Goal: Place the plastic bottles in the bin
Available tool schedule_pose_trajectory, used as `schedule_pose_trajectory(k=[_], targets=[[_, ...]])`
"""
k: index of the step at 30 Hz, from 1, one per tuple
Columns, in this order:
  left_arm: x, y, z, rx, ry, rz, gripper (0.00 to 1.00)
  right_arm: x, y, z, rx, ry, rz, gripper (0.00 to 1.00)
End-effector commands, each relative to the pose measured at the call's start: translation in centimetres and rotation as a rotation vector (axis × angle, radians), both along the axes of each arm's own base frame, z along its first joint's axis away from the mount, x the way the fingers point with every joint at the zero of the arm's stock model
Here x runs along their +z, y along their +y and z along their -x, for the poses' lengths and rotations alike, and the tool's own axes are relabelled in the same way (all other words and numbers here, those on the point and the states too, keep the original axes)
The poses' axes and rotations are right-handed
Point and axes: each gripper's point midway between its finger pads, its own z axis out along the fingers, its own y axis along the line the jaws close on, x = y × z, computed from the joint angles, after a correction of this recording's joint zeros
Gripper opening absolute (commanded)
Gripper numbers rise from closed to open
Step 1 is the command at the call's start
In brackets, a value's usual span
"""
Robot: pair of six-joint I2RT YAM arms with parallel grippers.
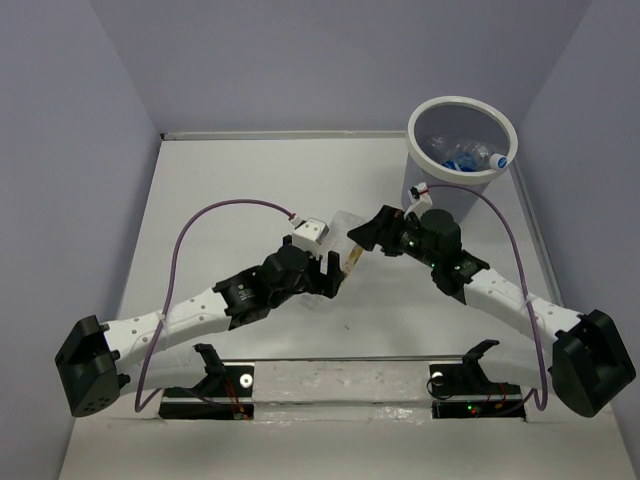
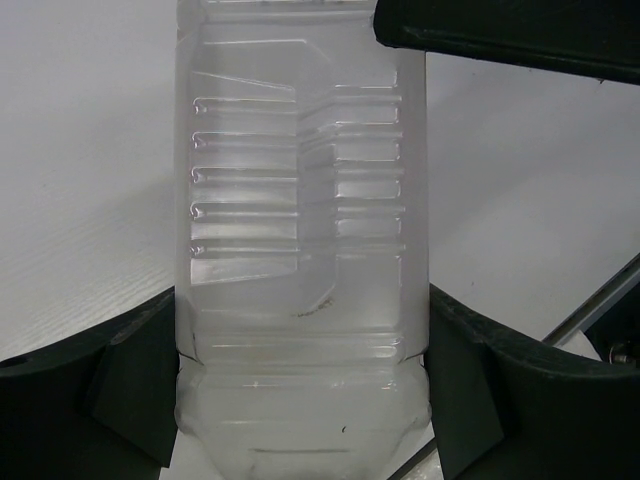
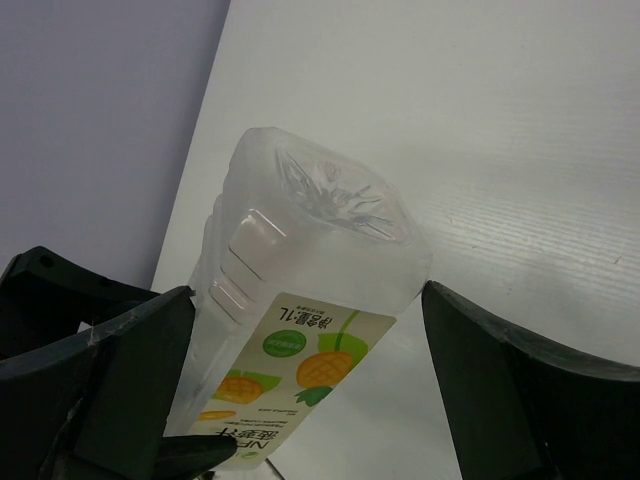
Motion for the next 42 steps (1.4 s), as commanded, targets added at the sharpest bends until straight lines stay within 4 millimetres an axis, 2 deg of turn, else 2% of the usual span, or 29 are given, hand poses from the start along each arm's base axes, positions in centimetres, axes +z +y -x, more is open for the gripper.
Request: schedule_pose_trajectory(k=[1,2,3,7,14,18,21,24,25,26,27,35,38,39,41,42], targets=[[5.4,-2.2,0.2,-0.060,-0.086,0.161,0.33,1.7,0.0,-0.1,-0.017,-0.053,-0.011,1.00],[5.5,-2.3,0.1,-0.060,-0.085,0.166,0.33,1.9,0.3,0.3,0.005,-0.044,-0.038,1.00],[5.4,-2.4,0.1,-0.059,-0.081,0.165,0.33,2.9,0.8,0.5,0.029,-0.071,-0.080,1.00],[5.6,-2.5,0.2,-0.059,-0.079,0.185,0.33,3.8,2.0,2.4,0.121,-0.040,-0.181,1.00],[7.1,-2.2,0.7,-0.067,-0.105,0.263,0.33,4.2,2.1,3.2,0.126,0.005,-0.277,1.00],[8.4,-2.1,1.2,-0.089,-0.130,0.316,0.33,5.9,2.0,3.6,0.143,-0.044,-0.321,1.00],[8.8,-2.7,1.7,-0.129,-0.126,0.338,0.33,5.8,2.3,3.3,0.148,-0.041,-0.301,1.00],[7.8,-3.5,2.0,-0.158,-0.098,0.315,0.33,5.4,2.7,2.8,0.143,-0.029,-0.262,1.00],[7.5,-3.6,2.0,-0.162,-0.092,0.309,0.33,5.1,2.7,2.5,0.138,-0.025,-0.244,1.00],[7.4,-3.7,2.1,-0.168,-0.087,0.306,0.33,5.7,3.0,2.2,0.128,-0.041,-0.236,0.99],[7.1,-3.8,2.0,-0.169,-0.083,0.300,0.34,5.1,3.0,2.2,0.124,-0.035,-0.199,0.98],[6.4,-3.9,2.0,-0.172,-0.076,0.273,0.34,4.7,3.2,0.9,0.082,-0.060,-0.102,0.99],[6.6,-4.0,2.1,-0.179,-0.077,0.282,0.35,4.8,3.4,0.7,0.086,-0.065,-0.113,0.94],[6.7,-4.0,2.1,-0.181,-0.079,0.282,0.35,5.3,3.5,0.7,0.090,-0.079,-0.131,0.80],[6.8,-4.0,2.2,-0.187,-0.082,0.281,0.37,5.6,3.4,0.7,0.084,-0.090,-0.141,0.62],[7.0,-3.8,2.2,-0.183,-0.086,0.282,0.38,6.4,3.3,0.7,0.079,-0.112,-0.158,0.48]])
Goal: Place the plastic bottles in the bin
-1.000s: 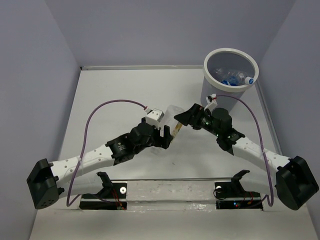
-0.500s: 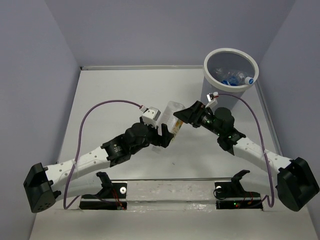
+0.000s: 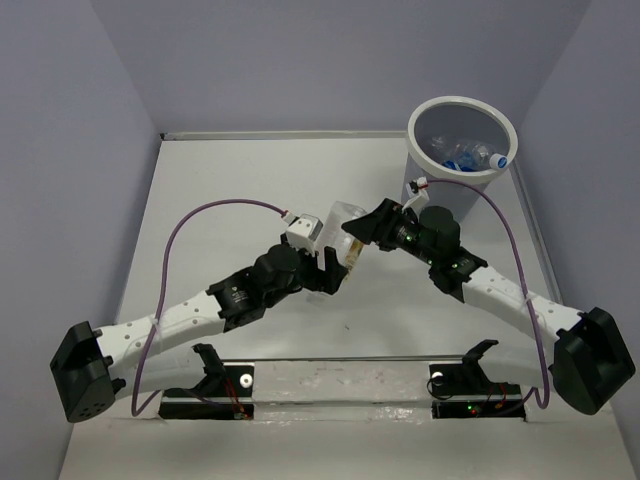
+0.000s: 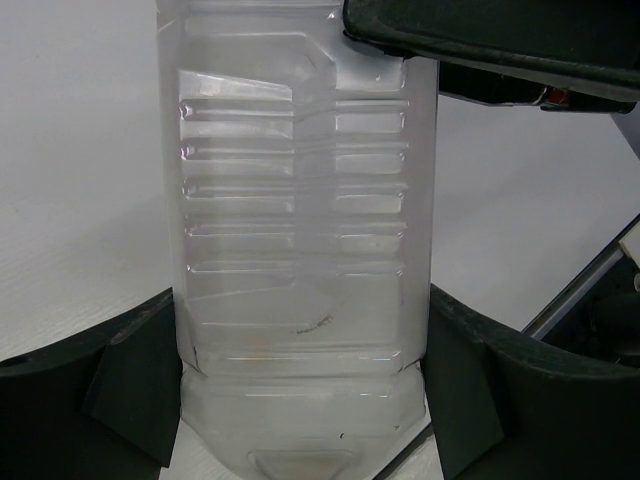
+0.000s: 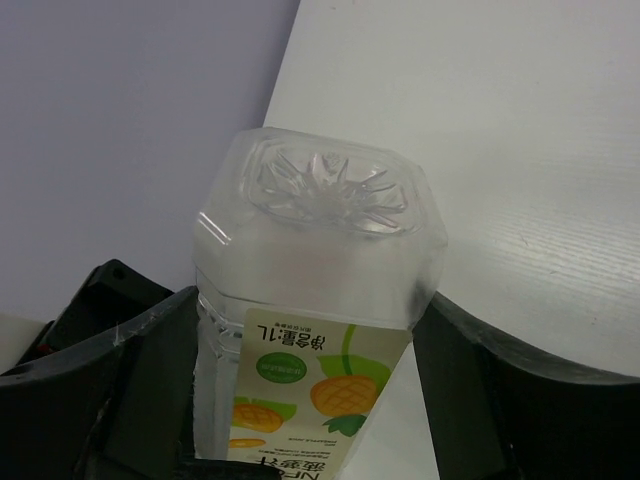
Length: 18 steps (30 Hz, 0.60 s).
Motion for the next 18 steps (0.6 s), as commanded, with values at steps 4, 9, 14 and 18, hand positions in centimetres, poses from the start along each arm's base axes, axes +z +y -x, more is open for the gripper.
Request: schedule_pose_trajectory(k=[4,9,14,18], targets=[[5.0,-2.3,1.8,-0.136,-0.076,0.145,0.63,4.9,0.3,-0.4,-0.023,-0.163,-0.051,0.29],[5.9,-1.1,1.6,-0.094,-0.088,0.136,0.92,7.8,-0.7,-0.7,-0.078,-0.244,-0.063,0.25],[8.2,0.9,1.4,-0.033,-0.126,0.145,0.99,12.2,-2.2,-1.6,-0.163,-0.356,-0.047,0.21],[11.2,3.0,1.6,0.017,-0.160,0.165,0.99,16.0,-4.3,-3.1,-0.281,-0.452,0.016,0.18]])
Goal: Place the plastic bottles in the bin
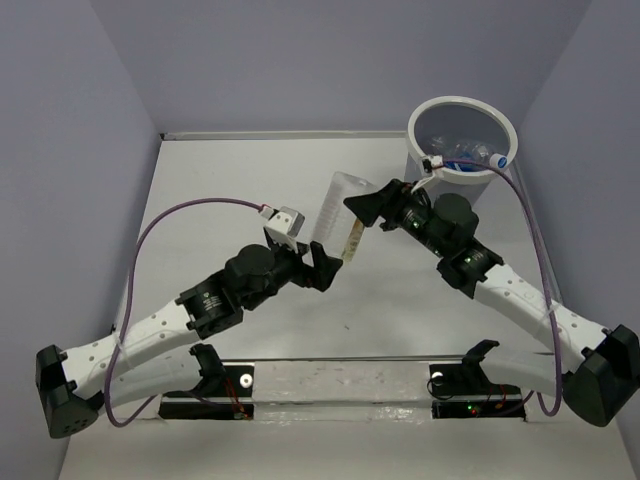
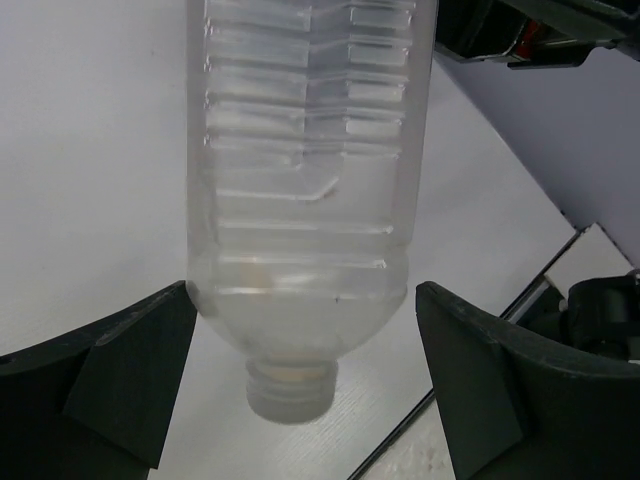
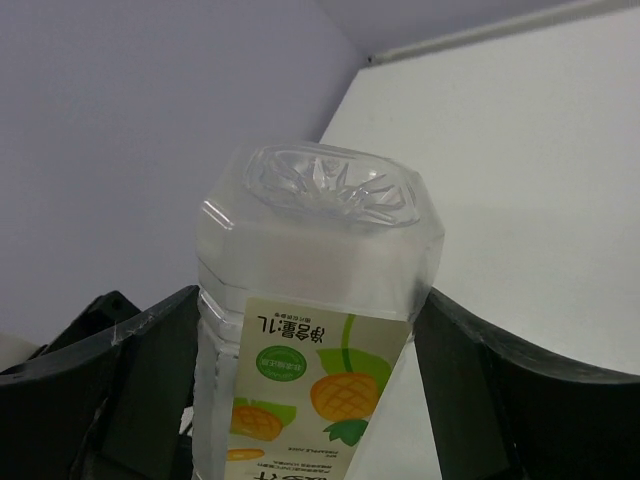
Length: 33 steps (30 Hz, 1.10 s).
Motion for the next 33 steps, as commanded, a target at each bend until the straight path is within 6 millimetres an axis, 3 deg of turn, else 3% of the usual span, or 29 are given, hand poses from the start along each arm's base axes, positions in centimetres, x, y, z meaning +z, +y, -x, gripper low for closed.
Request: schedule_pose_trajectory(k=[1,3,4,5,7,8,11,12,13,14,15,16,17,18,22,29,33], targets=[[6.0,2.0,0.4,0.043,-0.076,0.080,0.99,9.1,-3.4,-2.2,-0.203,-0.241,-0.005,0.18],[6.7,3.8,0.4,0.092,-0.084,0.070,0.99,13.2,-5.8,-3.4,-0.303,-0.318,0.000,0.17],[7.5,4.1,0.6,0.093,-0.095,0.087,0.99,12.7,-6.2,-3.7,-0.315,-0.321,0.034,0.17],[7.4,4.9,0.5,0.120,-0.096,0.072,0.99,15.3,-7.7,-4.1,-0.382,-0.362,0.027,0.17],[7.5,6.5,0.4,0.170,-0.106,0.058,0.99,16.8,-10.1,-5.5,-0.489,-0.402,0.101,0.16],[7.4,7.1,0.3,0.191,-0.110,0.054,0.99,19.6,-12.4,-6.0,-0.567,-0.444,0.102,0.16],[6.3,8.4,0.2,0.230,-0.121,0.021,0.99,21.0,-16.1,-8.4,-0.699,-0.461,0.192,0.15],[6.0,8.6,0.2,0.237,-0.122,0.016,0.99,22.9,-18.3,-8.8,-0.767,-0.493,0.209,0.15],[5.4,8.8,0.2,0.242,-0.122,0.010,0.99,23.5,-19.5,-9.3,-0.821,-0.495,0.223,0.15],[5.1,8.9,0.1,0.250,-0.122,0.005,0.99,23.1,-20.7,-10.7,-0.866,-0.483,0.259,0.15],[4.6,8.9,0.1,0.248,-0.123,-0.004,0.99,24.7,-21.6,-10.7,-0.903,-0.516,0.285,0.15],[4.6,9.0,0.0,0.254,-0.124,-0.006,0.99,24.8,-22.1,-11.4,-0.927,-0.516,0.314,0.15],[4.5,9.1,-0.1,0.258,-0.124,-0.012,0.99,24.7,-22.3,-12.0,-0.944,-0.515,0.337,0.15],[4.4,9.1,-0.1,0.261,-0.124,-0.025,0.99,23.9,-23.8,-13.5,-1.001,-0.494,0.393,0.15],[4.2,9.3,-0.2,0.266,-0.131,-0.043,0.99,22.4,-25.9,-15.4,-1.072,-0.483,0.445,0.16],[4.0,9.6,-0.3,0.278,-0.140,-0.053,0.99,14.8,-26.2,-19.7,-1.056,-0.446,0.593,0.16],[3.8,9.6,-0.5,0.282,-0.136,-0.062,0.99,8.8,-25.0,-21.1,-0.959,-0.376,0.653,0.18]])
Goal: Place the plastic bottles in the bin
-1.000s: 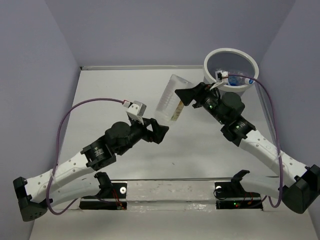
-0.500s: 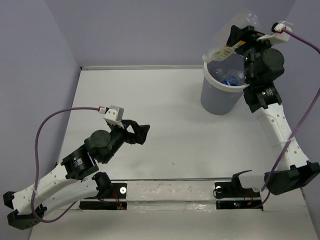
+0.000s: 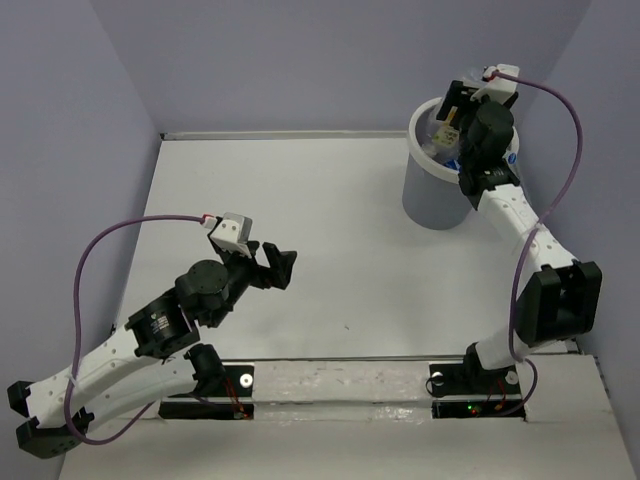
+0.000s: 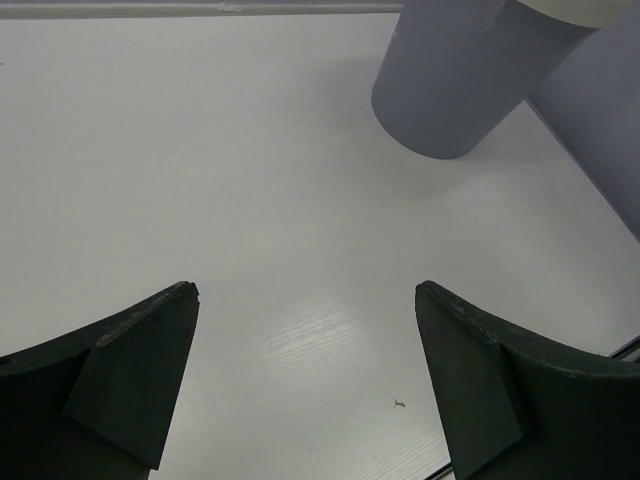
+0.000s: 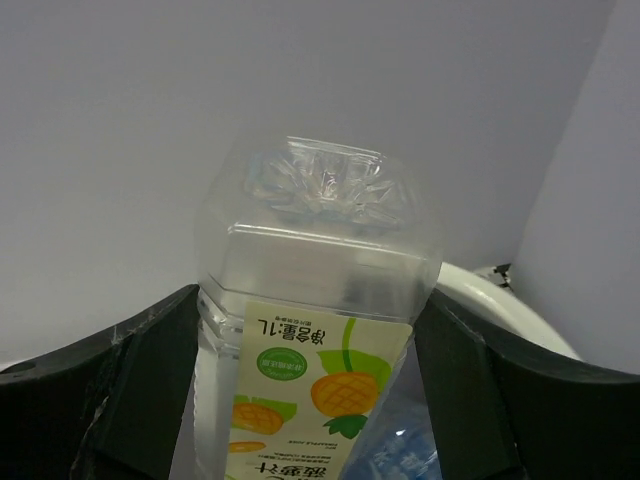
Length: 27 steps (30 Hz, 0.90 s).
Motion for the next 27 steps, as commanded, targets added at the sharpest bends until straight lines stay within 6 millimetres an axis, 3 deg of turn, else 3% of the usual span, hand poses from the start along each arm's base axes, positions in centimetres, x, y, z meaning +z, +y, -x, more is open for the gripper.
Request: schedule_pose_trajectory(k=[1,4,6,7,9,10,13,16,20,21,24,27], targets=[[0.0,0.3,-0.5,0.030,-0.019,-0.012,0.99,-1.9,0.3,-0.3,0.023,-0.019,0.045,0.20],[-0.4,0.1,-0.7,0.032,-0.012,-0.032,0.99,-4.3,0.4,-0.1,0.029,0.013,0.049,0.29],[-0.6,0.0,-0.8,0.030,-0.006,-0.041,0.99,-4.6,-0.3,0.1,-0.007,0.017,0.043,0.37],[-0.8,-0.1,-0.8,0.030,-0.003,-0.047,0.99,-4.4,-0.4,0.3,-0.012,0.014,0.044,0.49],[-0.8,0.0,-0.8,0.033,-0.001,-0.048,0.99,-4.3,-0.4,0.5,-0.014,0.013,0.042,0.62],[-0.8,0.0,-0.8,0.035,-0.003,-0.046,0.99,-4.0,-0.5,0.8,-0.017,0.006,0.023,0.75],[-0.7,0.2,-0.9,0.043,-0.003,-0.039,0.99,-3.8,-0.3,1.2,-0.002,0.013,-0.022,0.96],[-0.8,0.3,-1.0,0.051,-0.001,-0.043,0.99,-1.7,0.3,2.1,0.034,-0.009,-0.086,1.00],[-1.0,0.6,-1.3,0.077,0.005,-0.054,0.99,2.9,0.7,4.0,0.074,-0.055,-0.133,1.00],[-1.1,0.7,-1.3,0.085,0.006,-0.059,0.99,3.3,0.7,4.1,0.075,-0.054,-0.140,1.00],[-1.7,1.3,-1.7,0.128,0.016,-0.085,0.99,6.7,1.0,6.9,0.121,-0.114,-0.169,1.00],[-1.9,2.3,-2.1,0.189,0.024,-0.111,0.99,7.9,1.5,9.2,0.170,-0.139,-0.225,1.00]])
